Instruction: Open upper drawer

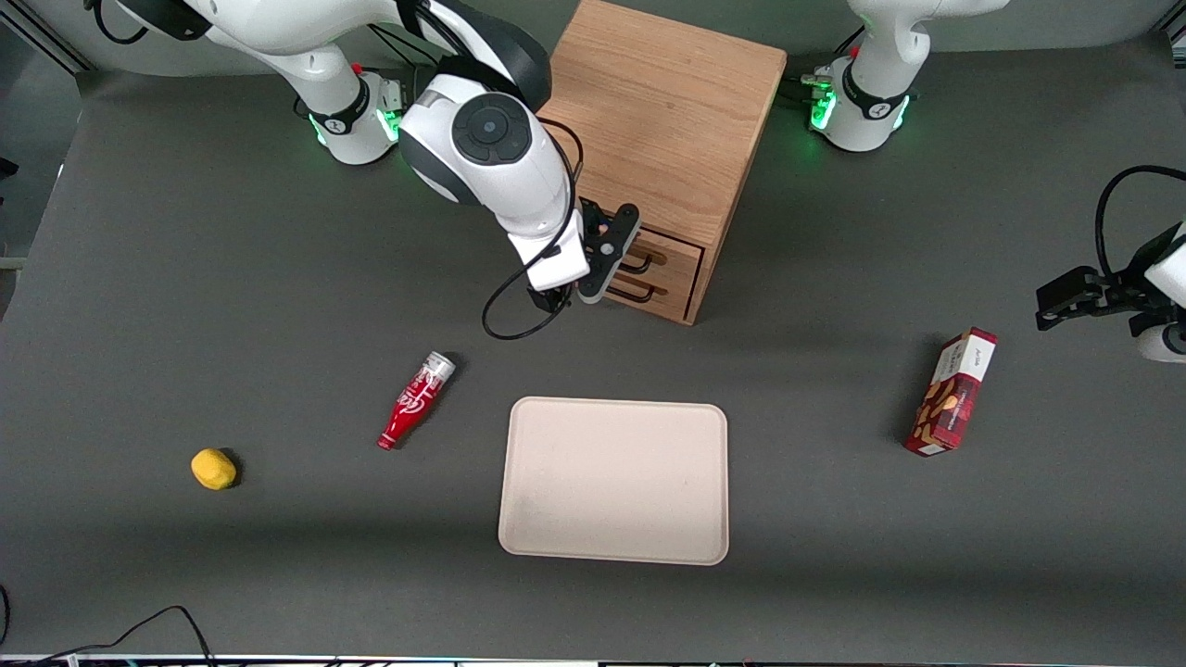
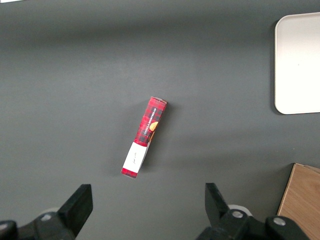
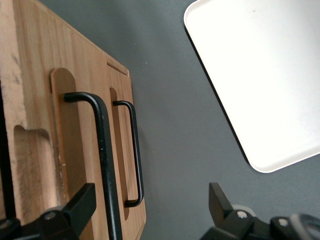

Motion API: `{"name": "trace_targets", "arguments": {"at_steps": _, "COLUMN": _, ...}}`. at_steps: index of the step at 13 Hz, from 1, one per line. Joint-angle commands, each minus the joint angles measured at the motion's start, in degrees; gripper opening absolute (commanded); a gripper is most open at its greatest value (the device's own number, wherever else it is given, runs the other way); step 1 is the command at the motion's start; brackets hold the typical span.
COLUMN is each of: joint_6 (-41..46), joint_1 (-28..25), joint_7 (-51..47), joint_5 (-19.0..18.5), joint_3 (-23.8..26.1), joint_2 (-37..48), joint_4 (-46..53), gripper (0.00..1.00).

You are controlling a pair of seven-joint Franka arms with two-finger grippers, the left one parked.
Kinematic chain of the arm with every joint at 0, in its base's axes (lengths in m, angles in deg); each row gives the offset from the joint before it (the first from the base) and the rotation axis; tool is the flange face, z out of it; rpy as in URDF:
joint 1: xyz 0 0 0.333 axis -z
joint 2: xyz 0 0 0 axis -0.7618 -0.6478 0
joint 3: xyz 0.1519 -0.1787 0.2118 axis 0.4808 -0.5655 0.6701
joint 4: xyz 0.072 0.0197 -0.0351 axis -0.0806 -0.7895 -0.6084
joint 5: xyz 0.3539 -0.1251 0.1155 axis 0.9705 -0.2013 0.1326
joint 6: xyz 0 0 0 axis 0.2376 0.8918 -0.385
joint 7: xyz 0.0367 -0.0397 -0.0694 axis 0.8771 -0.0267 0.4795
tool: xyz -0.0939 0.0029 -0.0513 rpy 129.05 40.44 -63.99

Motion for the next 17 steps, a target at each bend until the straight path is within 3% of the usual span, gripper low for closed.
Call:
{"name": "trace_targets", "arguments": {"at_steps": 1, "joint_6": -1.46, "joint_1": -0.76, "joint_7": 1.02, "joint_5": -3.2, "joint_3": 0.4, "joint_2": -2.09, "joint_4": 0.8, "gripper": 1.0}}
{"name": "trace_targets", "arguments": {"at_steps": 8, "joint_6": -2.71, "joint_1": 0.29, "joint_7": 6.63, "joint_5": -4.35, "joint_3": -0.82, "joint_2": -2.53, "joint_4": 0.79, "gripper": 1.0}}
{"name": "trace_targets", "arguments": {"at_steps": 17, "joint_6": -3.76, "joint_1": -0.76, "joint_7": 13.41, "joint_5": -3.82, "joint_3": -8.73, "joint_2": -5.51, "joint_4": 7.03, "gripper": 1.0}}
